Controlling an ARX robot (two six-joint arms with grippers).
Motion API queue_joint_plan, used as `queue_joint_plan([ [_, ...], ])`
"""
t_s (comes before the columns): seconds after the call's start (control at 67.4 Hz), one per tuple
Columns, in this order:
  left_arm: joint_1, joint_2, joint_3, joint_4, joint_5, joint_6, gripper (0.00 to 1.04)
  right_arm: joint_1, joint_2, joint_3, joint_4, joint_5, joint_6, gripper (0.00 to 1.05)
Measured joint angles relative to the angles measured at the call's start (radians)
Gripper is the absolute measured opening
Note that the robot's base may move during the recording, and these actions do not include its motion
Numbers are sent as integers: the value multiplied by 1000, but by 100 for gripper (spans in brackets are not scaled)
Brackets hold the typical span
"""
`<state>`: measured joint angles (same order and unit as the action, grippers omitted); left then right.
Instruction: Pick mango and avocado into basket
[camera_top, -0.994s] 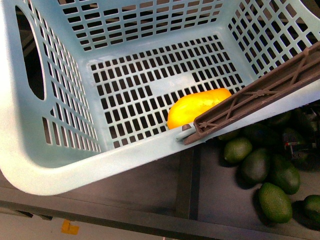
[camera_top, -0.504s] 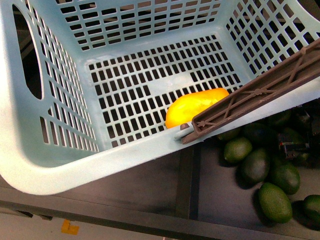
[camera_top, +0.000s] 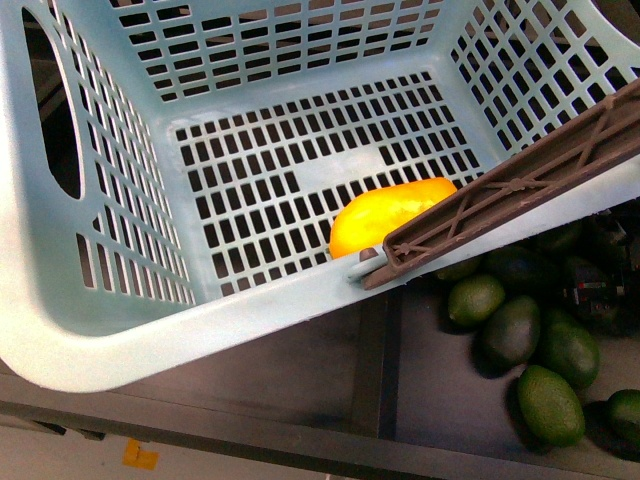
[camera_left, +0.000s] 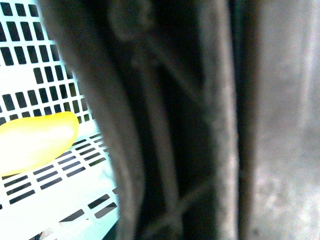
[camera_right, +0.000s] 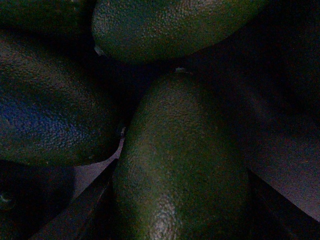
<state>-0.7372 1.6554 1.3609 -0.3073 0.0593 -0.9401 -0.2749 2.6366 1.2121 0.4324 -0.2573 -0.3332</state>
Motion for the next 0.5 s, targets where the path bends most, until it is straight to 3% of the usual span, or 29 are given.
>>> queue_joint_plan([
  [0.267, 0, 0, 0, 0, 0, 0, 13, -56, -88, -110, 60, -62, 5, 56],
  [0.504, 0, 0, 0, 0, 0, 0, 13, -155, -352, -285, 142, -204, 16, 56],
])
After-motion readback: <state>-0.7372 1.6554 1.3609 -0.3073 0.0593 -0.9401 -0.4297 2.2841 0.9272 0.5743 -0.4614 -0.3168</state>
